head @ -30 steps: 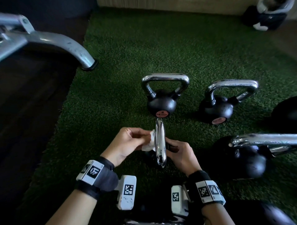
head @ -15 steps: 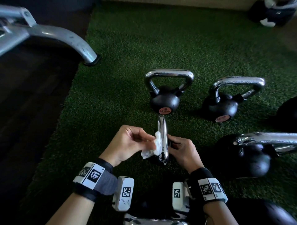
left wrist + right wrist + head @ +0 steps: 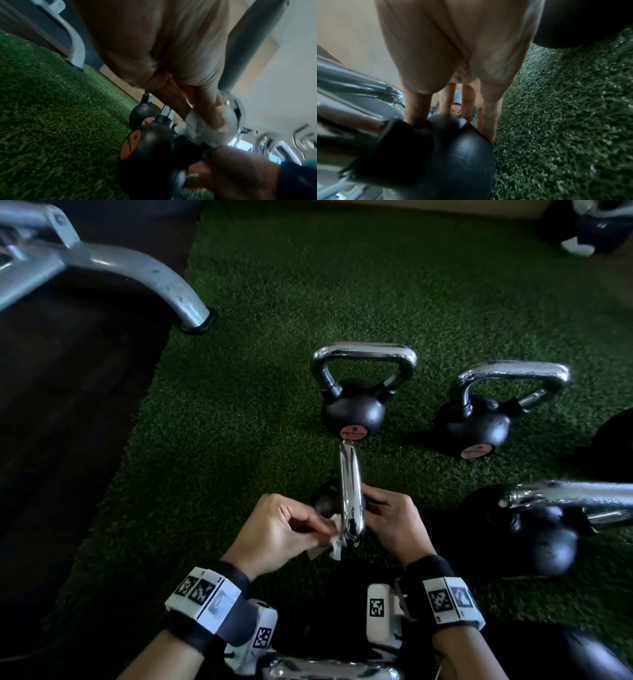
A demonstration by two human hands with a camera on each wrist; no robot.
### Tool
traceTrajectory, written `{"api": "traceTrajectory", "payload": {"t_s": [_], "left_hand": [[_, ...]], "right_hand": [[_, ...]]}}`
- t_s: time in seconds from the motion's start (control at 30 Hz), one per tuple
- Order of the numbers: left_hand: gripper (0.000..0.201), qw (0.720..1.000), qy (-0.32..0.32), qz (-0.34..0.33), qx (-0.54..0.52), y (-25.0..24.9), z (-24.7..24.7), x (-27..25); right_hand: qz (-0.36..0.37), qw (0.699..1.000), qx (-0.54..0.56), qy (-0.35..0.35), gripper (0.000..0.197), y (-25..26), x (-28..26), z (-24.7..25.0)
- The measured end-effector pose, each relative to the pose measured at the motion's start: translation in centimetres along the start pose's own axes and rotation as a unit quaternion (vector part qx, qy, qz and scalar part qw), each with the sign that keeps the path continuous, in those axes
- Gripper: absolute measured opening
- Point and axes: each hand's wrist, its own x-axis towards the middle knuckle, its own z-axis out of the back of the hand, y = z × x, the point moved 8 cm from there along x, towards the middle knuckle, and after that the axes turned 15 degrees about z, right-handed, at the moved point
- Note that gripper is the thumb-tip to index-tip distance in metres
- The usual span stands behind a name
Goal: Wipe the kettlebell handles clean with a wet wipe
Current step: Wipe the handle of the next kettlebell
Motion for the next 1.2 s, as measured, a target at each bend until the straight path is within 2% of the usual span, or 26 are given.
{"api": "traceTrajectory", "payload": {"t_s": [0.1,0.2,0.3,0.37,0.43,0.47,0.53,0.6,0.67,0.73,0.9,1.0,1.07,1.13,1.2], "left_hand": [[0.012,0.999,-0.036,0.014,0.009,0.4,-0.4,-0.1],[0.013,0.999,-0.037,0.031,0.008,0.9,-0.3,0.2],[0.017,0.994,-0.052,0.075,-0.053,2.0,1.2,1.2],[0.019,0.984,-0.101,0.085,-0.119,2.0,3.1,1.7],[0.018,0.969,-0.137,0.090,-0.183,1.3,4.8,2.1],[0.018,0.959,-0.140,0.102,-0.224,0.9,5.3,2.2],[0.018,0.933,-0.115,0.129,-0.317,0.1,5.7,2.5],[0.029,0.921,-0.085,0.143,-0.353,-0.9,5.7,2.8],[0.037,0.918,-0.056,0.149,-0.362,-2.0,5.2,3.0],[0.036,0.918,-0.026,0.145,-0.369,-3.1,4.3,3.1],[0.044,0.923,-0.002,0.152,-0.353,-4.6,2.5,2.9],[0.029,0.943,0.011,0.140,-0.301,-5.4,2.4,2.6],[0.021,0.975,-0.006,0.110,-0.194,-5.3,3.0,2.7],[0.043,0.995,-0.014,0.091,-0.043,-3.5,3.4,3.4],[0.083,0.985,0.033,0.094,0.139,-0.7,1.9,3.9]], "right_hand": [[-0.002,1.000,-0.002,-0.008,0.086,-0.4,0.1,0.0],[0.002,1.000,-0.006,-0.011,0.085,0.3,0.1,0.0],[0.007,1.000,-0.026,-0.003,0.083,2.1,-0.1,0.3],[0.031,0.996,-0.083,-0.005,0.062,3.9,-0.1,1.1],[0.085,0.982,-0.151,-0.072,0.032,6.6,0.0,3.0],[0.127,0.971,-0.167,-0.119,0.026,8.5,-0.1,4.0],[0.204,0.953,-0.149,-0.167,0.025,12.4,-0.4,4.9],[0.239,0.956,-0.094,-0.144,0.030,15.8,-0.3,4.5],[0.250,0.962,-0.044,-0.099,0.040,18.1,-0.1,3.5],[0.253,0.964,-0.022,-0.071,0.045,19.1,0.1,2.7],[0.259,0.959,-0.035,-0.105,0.040,19.1,0.0,2.8],[0.232,0.962,-0.042,-0.137,0.034,18.1,-0.1,3.6],[0.198,0.965,-0.054,-0.164,0.030,16.8,0.0,4.6],[0.160,0.967,-0.074,-0.182,0.024,14.7,0.2,5.5],[0.105,0.973,-0.094,-0.185,0.019,11.8,0.3,5.8]]}}
